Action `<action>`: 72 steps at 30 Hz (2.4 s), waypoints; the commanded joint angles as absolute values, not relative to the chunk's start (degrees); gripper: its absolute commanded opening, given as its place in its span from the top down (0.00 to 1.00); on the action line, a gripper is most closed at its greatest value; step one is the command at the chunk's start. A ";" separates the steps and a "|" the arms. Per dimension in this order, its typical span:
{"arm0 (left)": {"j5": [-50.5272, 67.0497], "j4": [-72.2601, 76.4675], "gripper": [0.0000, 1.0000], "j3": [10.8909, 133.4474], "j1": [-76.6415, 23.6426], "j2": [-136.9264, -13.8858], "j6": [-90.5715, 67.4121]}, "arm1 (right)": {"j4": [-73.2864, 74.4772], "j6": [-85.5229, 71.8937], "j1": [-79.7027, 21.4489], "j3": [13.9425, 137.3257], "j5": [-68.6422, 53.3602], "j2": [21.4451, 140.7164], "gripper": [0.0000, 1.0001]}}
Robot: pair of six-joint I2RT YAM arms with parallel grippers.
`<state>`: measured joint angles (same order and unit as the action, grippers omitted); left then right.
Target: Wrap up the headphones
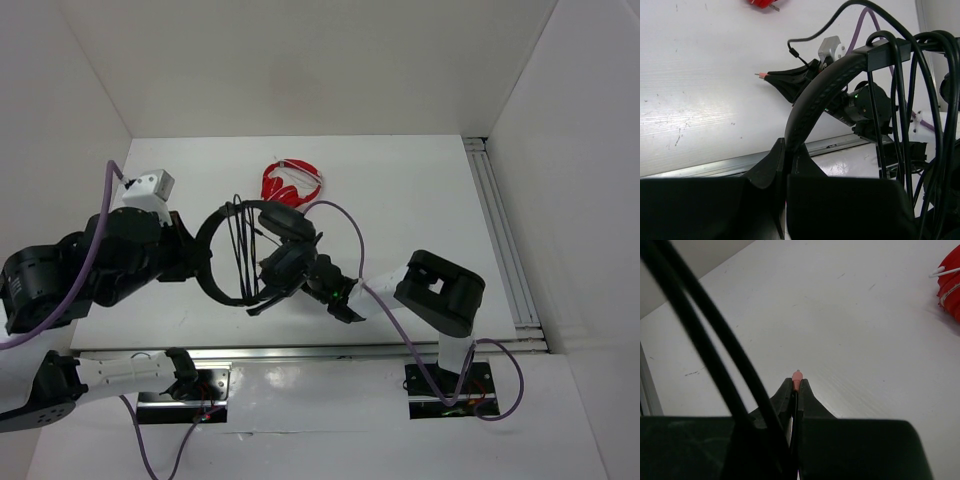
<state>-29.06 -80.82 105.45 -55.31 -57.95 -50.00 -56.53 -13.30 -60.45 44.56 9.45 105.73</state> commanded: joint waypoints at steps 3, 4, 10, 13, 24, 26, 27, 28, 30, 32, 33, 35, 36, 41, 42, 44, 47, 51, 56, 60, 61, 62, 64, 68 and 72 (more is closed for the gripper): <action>-29.08 -75.94 1.00 104.24 -55.11 -56.87 -52.56 | -59.33 -12.74 -60.56 45.97 10.63 103.62 1.00; -30.22 -75.94 1.00 104.24 -55.11 -56.87 -52.56 | -59.33 -12.74 -60.56 45.97 10.63 102.93 1.00; -37.52 -78.13 1.00 106.78 -55.11 -60.72 -55.27 | -53.18 -15.37 -64.50 37.21 16.08 97.74 1.00; -43.05 -78.13 1.00 109.67 -53.28 -64.58 -56.07 | -50.99 -17.05 -69.84 32.53 21.17 94.05 1.00; -28.22 -61.44 1.00 100.66 -22.25 -76.46 -39.56 | -17.00 -12.58 -97.02 41.01 56.30 79.99 1.00; -28.21 -59.25 1.00 94.09 -21.01 -76.99 -38.50 | -7.76 -12.57 -99.31 46.72 59.40 79.37 1.00; -29.08 -58.28 1.00 91.69 -21.01 -76.99 -38.50 | -4.95 -11.61 -99.32 48.58 60.28 79.37 1.00; -29.09 -57.49 1.00 89.32 -21.01 -76.38 -38.50 | -0.92 -9.86 -99.93 50.34 62.12 79.37 1.00; -30.84 -56.26 1.00 82.99 -21.79 -75.67 -38.50 | 2.18 -7.13 -99.93 55.18 65.72 80.06 1.00; -31.46 -55.55 1.00 77.90 -23.19 -75.15 -39.02 | 6.40 -2.30 -100.46 59.91 67.58 80.77 1.00; -31.46 -55.55 1.00 76.39 -23.90 -74.54 -38.33 | 7.20 -0.28 -100.46 61.25 68.81 81.29 1.00; -33.30 -56.16 1.00 73.23 -26.87 -74.53 -38.32 | 7.73 7.53 -99.68 63.53 69.96 81.30 1.00; -34.18 -56.68 1.00 72.34 -28.11 -74.53 -38.32 | 7.73 10.26 -99.06 65.37 70.83 80.78 1.00; -31.91 -56.52 1.00 67.43 -35.93 -70.41 -33.78 | 4.06 26.16 -88.81 65.58 65.14 77.35 1.00; -31.03 -55.82 1.00 66.80 -38.99 -69.36 -32.53 | 1.95 28.28 -87.20 63.57 63.82 76.30 1.00; -30.41 -55.20 1.00 65.66 -42.43 -67.07 -30.77 | 1.49 29.62 -83.00 63.02 56.98 73.31 1.00; -28.13 -55.80 1.00 65.13 -48.94 -65.40 -30.23 | 0.34 30.67 -78.51 61.35 50.90 70.84 1.00; -25.94 -58.18 1.00 66.61 -56.58 -64.78 -30.85 | 2.37 29.18 -72.70 61.35 45.01 70.14 1.00; -23.64 -63.09 1.00 69.87 -62.58 -64.25 -32.16 | 5.70 25.94 -63.75 61.96 35.98 70.14 1.00; -23.21 -65.13 1.00 72.94 -63.11 -61.88 -31.74 | 6.85 23.91 -58.29 61.44 29.28 69.61 1.00; -21.81 -65.13 1.00 73.47 -63.11 -61.35 -31.12 | 7.55 22.86 -57.31 61.44 28.14 69.61 1.00; -20.23 -65.13 1.00 73.48 -63.11 -60.83 -30.33 | 8.25 22.07 -55.83 61.44 26.04 69.61 1.00; -20.82 -66.35 1.00 75.40 -63.11 -59.94 -30.32 | 8.26 21.54 -55.20 61.44 24.26 69.61 1.00; -21.36 -66.97 1.00 77.25 -63.11 -58.80 -30.32 | 6.86 20.92 -54.58 60.39 22.86 68.03 1.00; -23.99 -68.37 1.00 77.78 -63.11 -60.12 -32.16 | 5.80 19.08 -53.96 59.85 20.05 68.03 0.99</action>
